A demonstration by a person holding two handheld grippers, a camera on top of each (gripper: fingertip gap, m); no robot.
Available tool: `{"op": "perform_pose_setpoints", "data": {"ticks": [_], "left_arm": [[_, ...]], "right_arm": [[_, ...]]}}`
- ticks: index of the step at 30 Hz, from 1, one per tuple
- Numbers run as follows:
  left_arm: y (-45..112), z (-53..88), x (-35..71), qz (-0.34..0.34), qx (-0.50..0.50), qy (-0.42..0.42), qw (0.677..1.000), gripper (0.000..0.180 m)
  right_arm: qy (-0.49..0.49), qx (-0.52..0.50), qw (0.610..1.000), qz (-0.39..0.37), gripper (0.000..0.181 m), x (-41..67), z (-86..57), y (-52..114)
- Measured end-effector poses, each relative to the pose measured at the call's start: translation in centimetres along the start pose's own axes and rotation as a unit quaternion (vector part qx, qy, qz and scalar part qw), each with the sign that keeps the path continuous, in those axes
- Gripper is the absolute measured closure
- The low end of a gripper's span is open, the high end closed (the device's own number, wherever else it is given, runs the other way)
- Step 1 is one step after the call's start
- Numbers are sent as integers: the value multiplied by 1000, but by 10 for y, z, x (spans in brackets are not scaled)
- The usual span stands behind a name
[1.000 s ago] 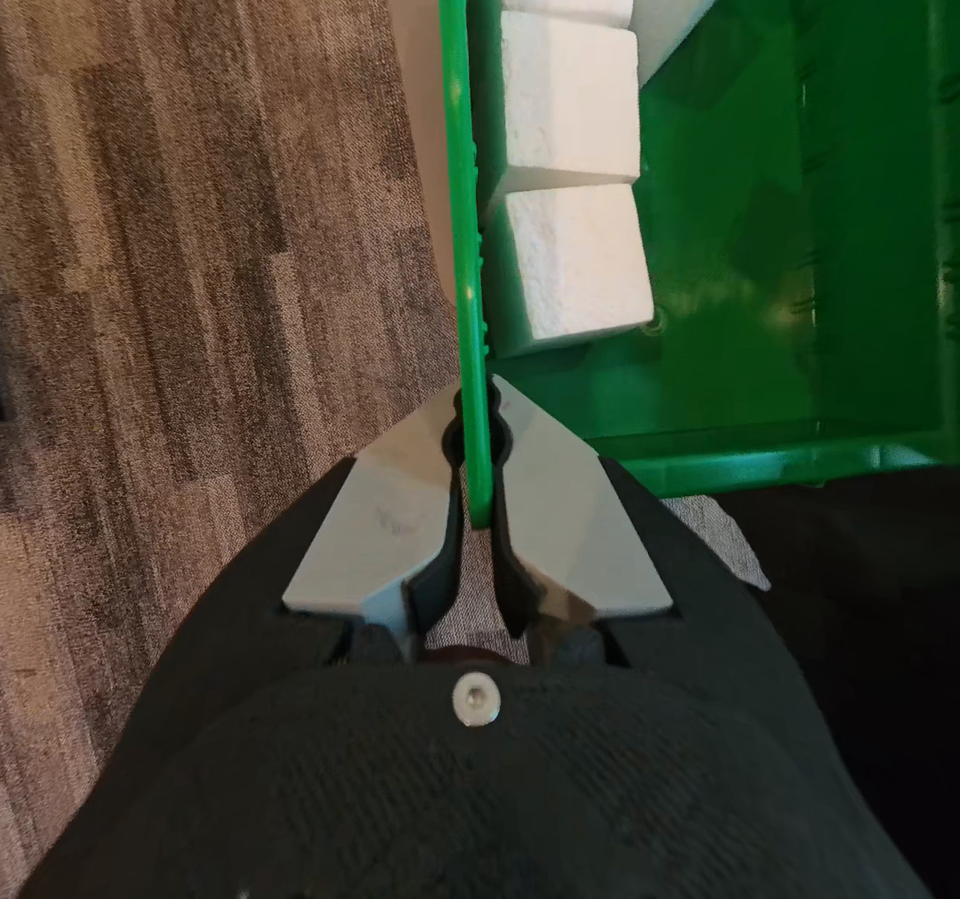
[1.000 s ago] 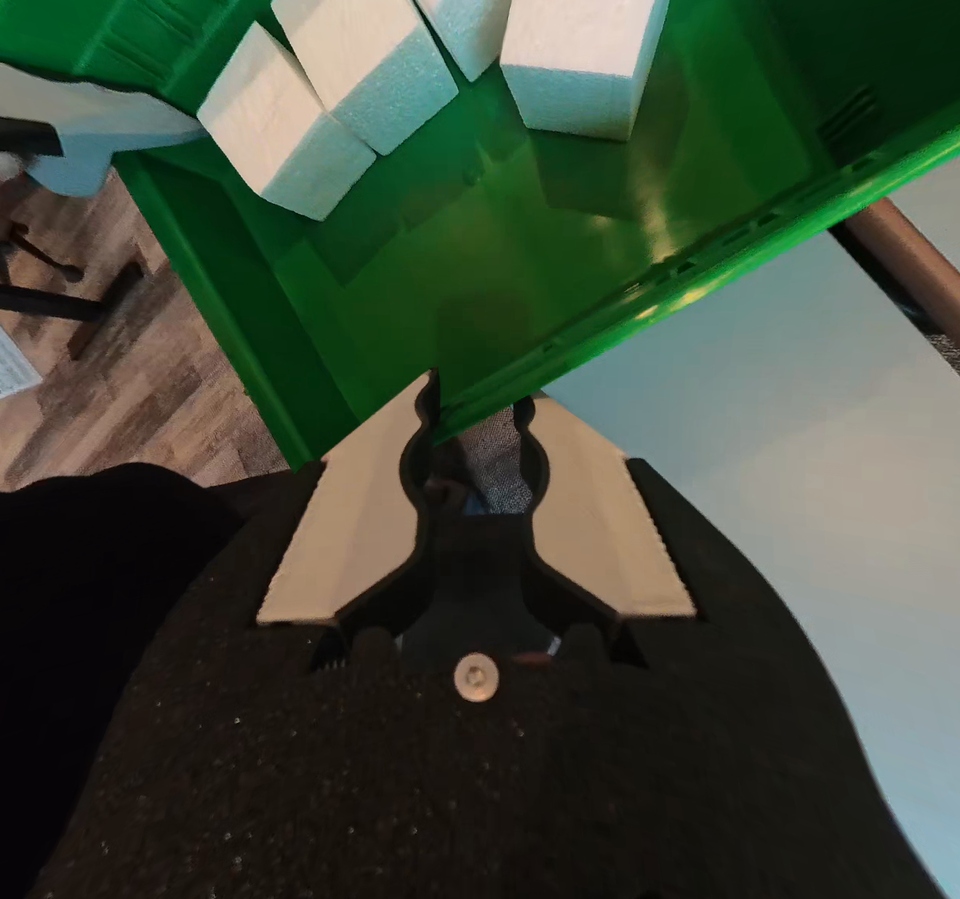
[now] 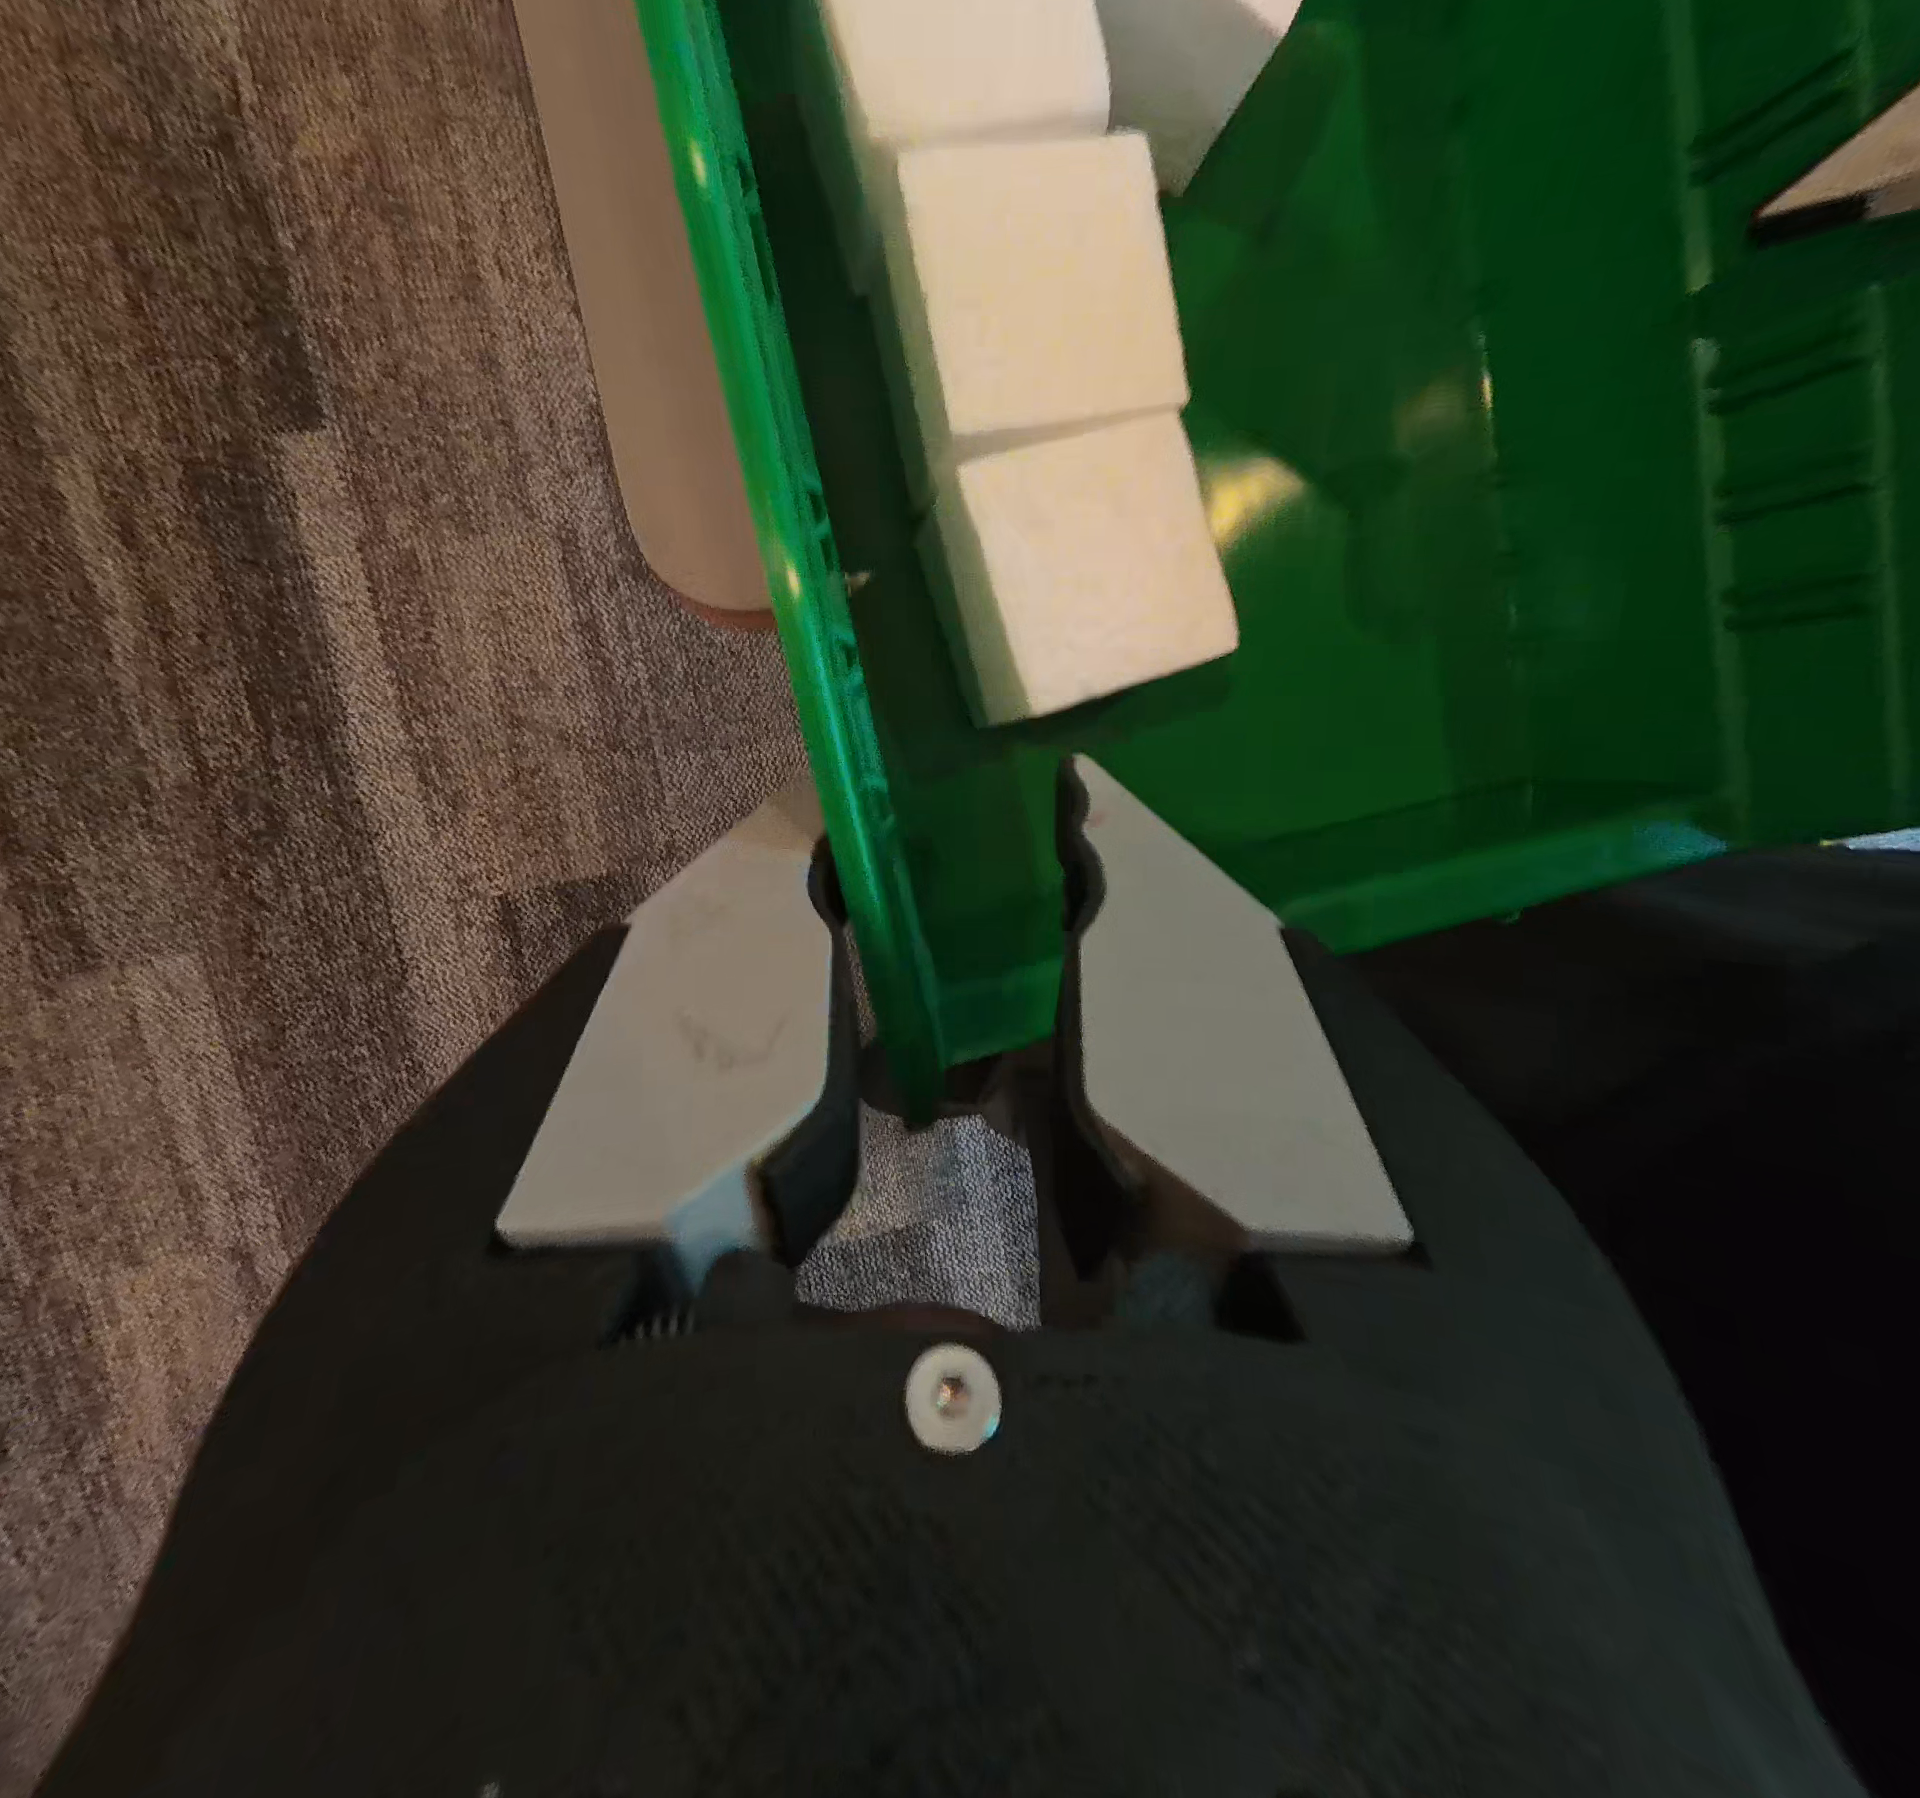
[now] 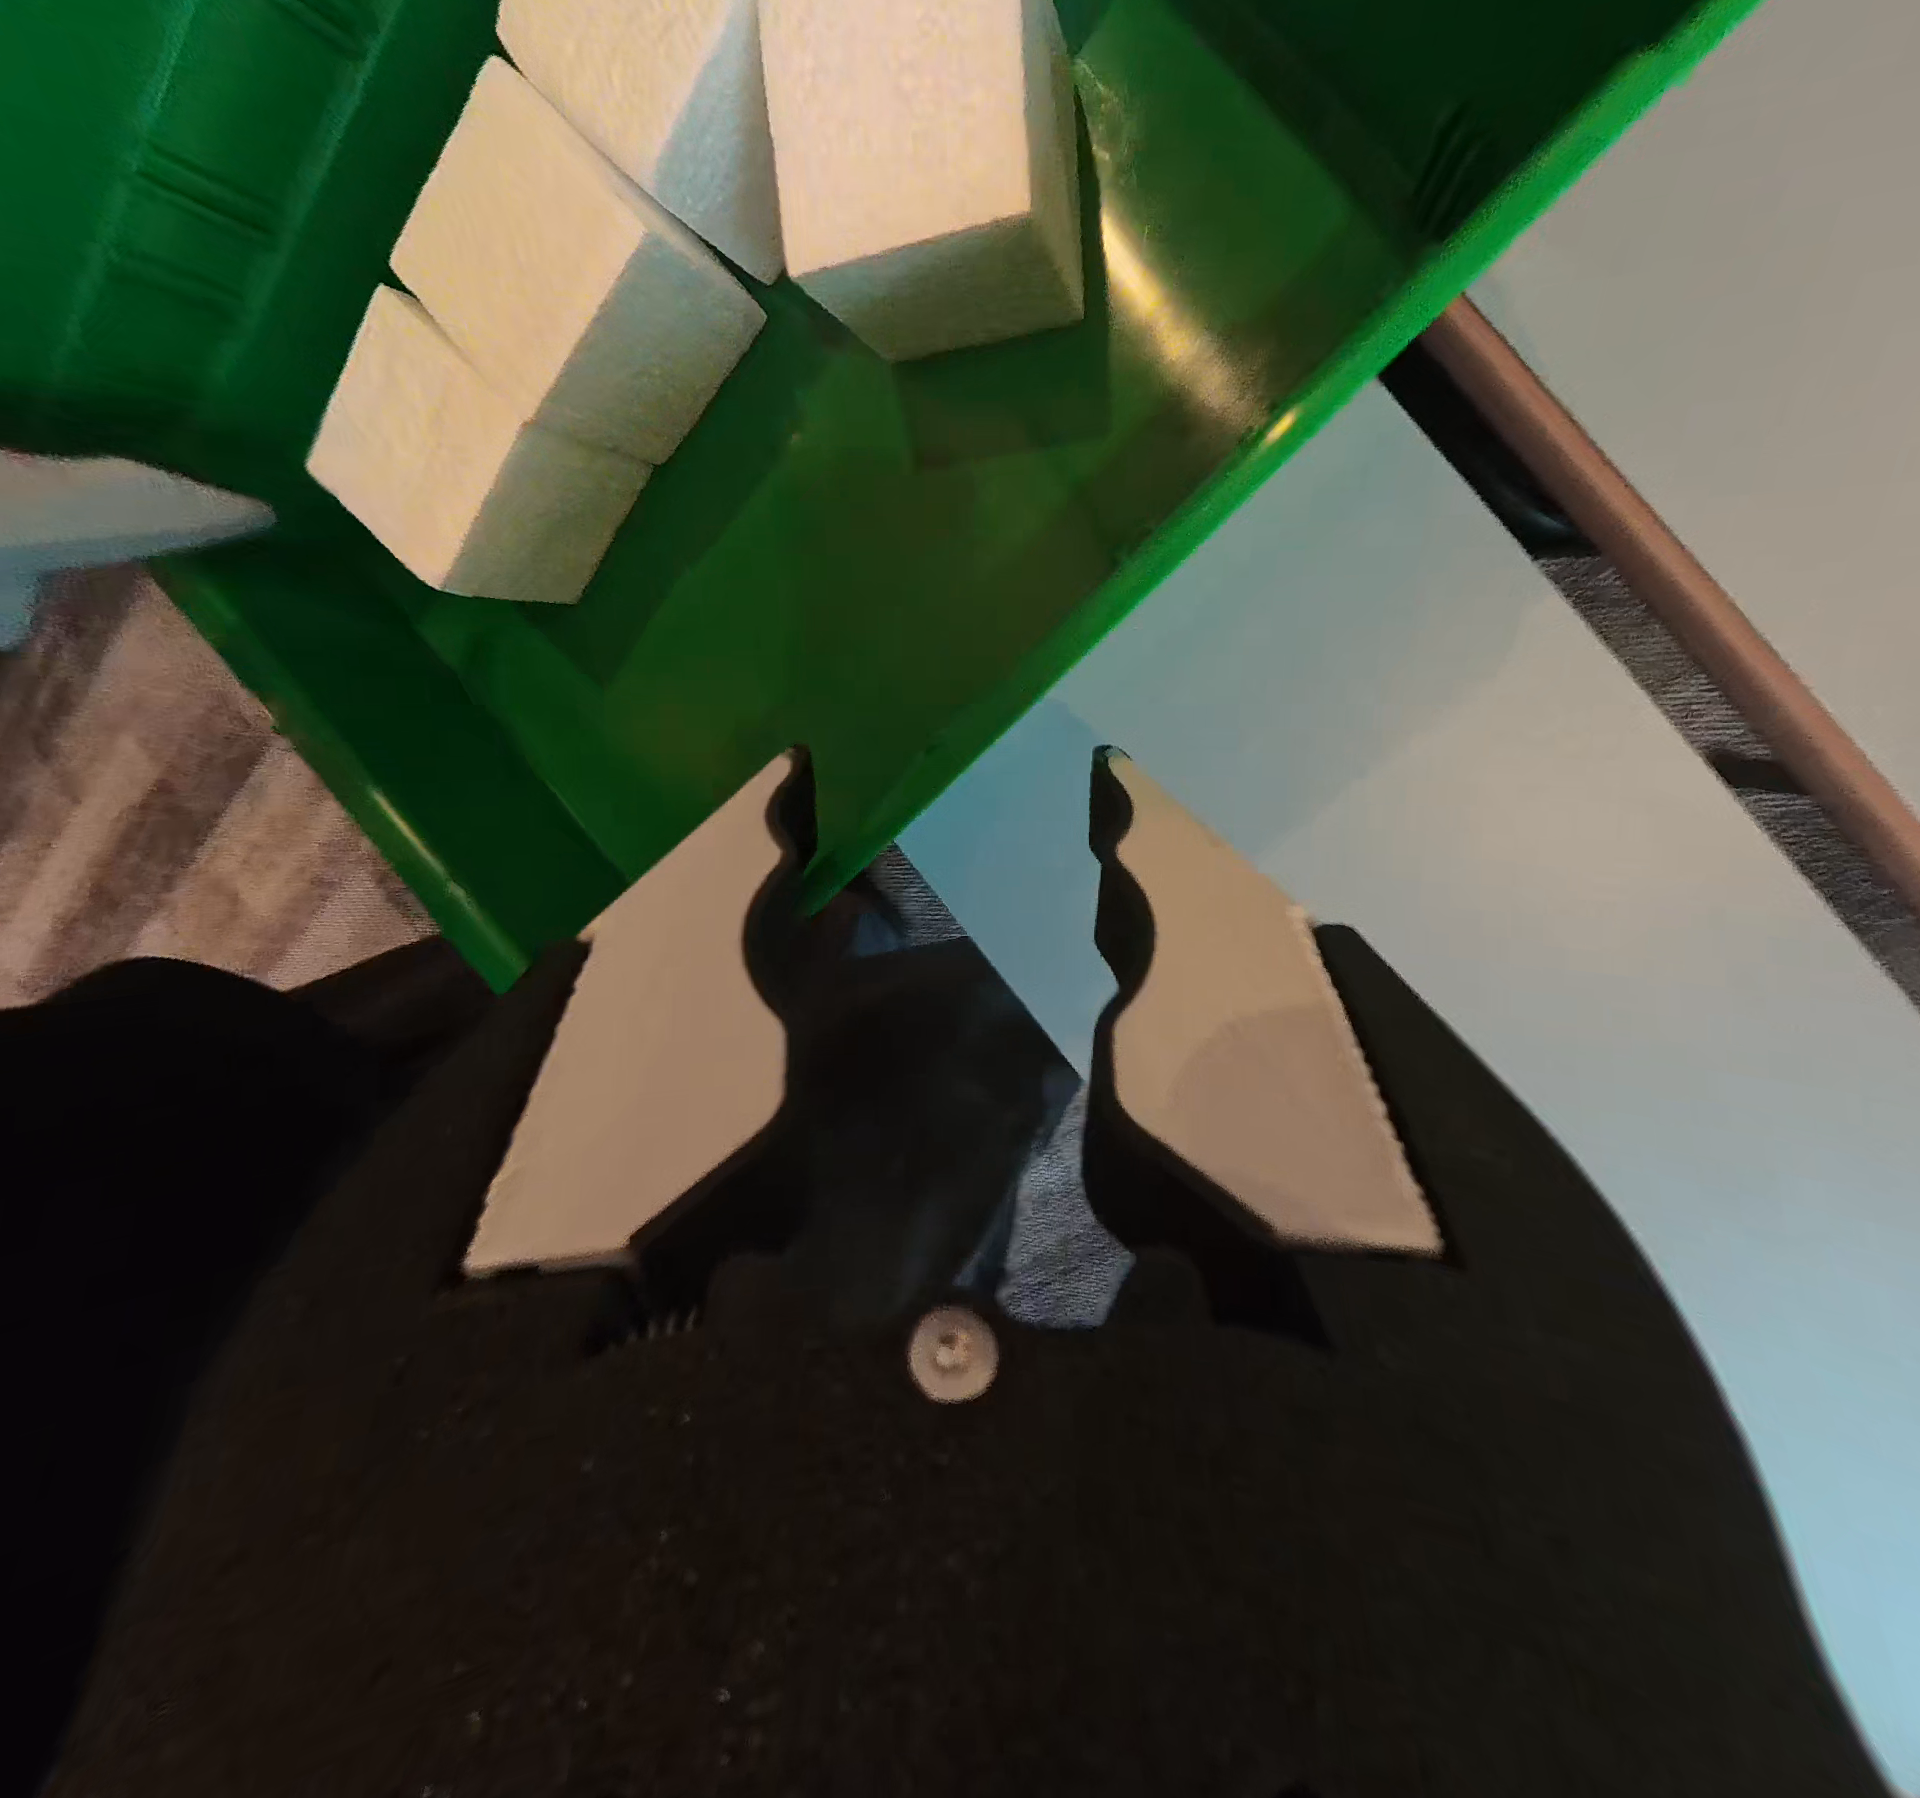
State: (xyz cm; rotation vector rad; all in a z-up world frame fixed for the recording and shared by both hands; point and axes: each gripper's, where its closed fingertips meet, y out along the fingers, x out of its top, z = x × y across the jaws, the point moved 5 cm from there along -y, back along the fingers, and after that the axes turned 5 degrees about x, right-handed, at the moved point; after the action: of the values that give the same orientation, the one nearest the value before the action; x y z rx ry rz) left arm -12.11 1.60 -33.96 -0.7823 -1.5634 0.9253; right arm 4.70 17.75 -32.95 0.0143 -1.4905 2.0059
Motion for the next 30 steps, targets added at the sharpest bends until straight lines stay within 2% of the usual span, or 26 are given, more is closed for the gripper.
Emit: {"op": "perform_pose_setpoints", "data": {"ticks": [3,6,8,11,14,15,16,17,22,25,28,30], "left_arm": [[3,0,10,32,-19,7,999,137],[14,11,10,64,10,34,997,172],[14,14,13,60,19,36,997,177],[10,9,11,63,28,49,996,177],[7,0,3,64,12,50,997,168],[6,-3,-1,64,3,48,997,164],[5,-7,-5,66,-12,43,997,161],[5,-13,-8,66,-45,29,996,153],[11,-23,-18,64,-130,-54,988,134],[4,-14,-11,20,-165,-107,980,125],[-9,2,-5,-40,-158,-104,981,125],[-9,-2,-13,-26,-204,-110,972,120]], "right_arm": [[-27,-16,999,-9,130,1,7,-5],[-27,-16,999,12,122,-6,9,3],[-7,12,1000,11,115,-8,14,8],[14,54,998,23,122,-11,19,11],[27,53,998,24,134,-10,13,8],[27,45,998,20,143,-8,10,4],[21,31,999,11,160,-6,5,0],[11,20,1000,7,164,-4,2,-3],[-5,0,1000,9,169,-2,1,-4],[-6,7,1000,1,171,0,6,-4],[-1,21,1000,-8,173,2,11,-6],[-4,24,1000,-16,177,5,13,-4]]}}
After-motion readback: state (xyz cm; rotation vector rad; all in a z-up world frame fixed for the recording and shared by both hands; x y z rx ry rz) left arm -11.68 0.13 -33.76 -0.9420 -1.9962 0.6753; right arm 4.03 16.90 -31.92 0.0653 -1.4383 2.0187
